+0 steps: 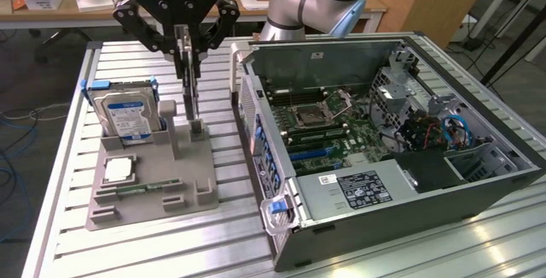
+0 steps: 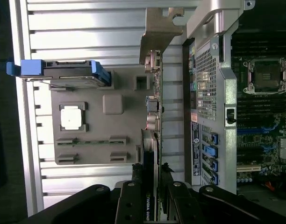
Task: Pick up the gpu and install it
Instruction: 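Pick up the gpu and move the gpu toward the slot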
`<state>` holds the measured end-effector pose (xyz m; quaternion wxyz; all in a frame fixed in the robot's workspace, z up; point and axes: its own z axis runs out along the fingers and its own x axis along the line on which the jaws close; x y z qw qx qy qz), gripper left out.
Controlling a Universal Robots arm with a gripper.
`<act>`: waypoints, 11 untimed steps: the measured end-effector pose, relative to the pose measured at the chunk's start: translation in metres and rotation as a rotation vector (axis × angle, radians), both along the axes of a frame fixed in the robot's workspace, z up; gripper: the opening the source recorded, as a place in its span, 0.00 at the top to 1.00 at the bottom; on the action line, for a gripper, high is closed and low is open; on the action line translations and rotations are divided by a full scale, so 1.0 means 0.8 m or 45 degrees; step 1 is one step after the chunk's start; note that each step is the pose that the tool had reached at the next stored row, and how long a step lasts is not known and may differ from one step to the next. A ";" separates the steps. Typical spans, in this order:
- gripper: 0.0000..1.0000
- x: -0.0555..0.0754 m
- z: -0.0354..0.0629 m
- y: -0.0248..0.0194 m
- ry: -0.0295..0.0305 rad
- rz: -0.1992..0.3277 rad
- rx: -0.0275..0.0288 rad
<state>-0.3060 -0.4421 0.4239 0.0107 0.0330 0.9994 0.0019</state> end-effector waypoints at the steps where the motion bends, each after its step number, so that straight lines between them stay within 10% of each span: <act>1: 0.74 0.000 0.001 0.0000 0.0000 0.000 0.0000; 11: 0.74 0.000 0.020 0.0001 -0.0004 0.000 -0.0006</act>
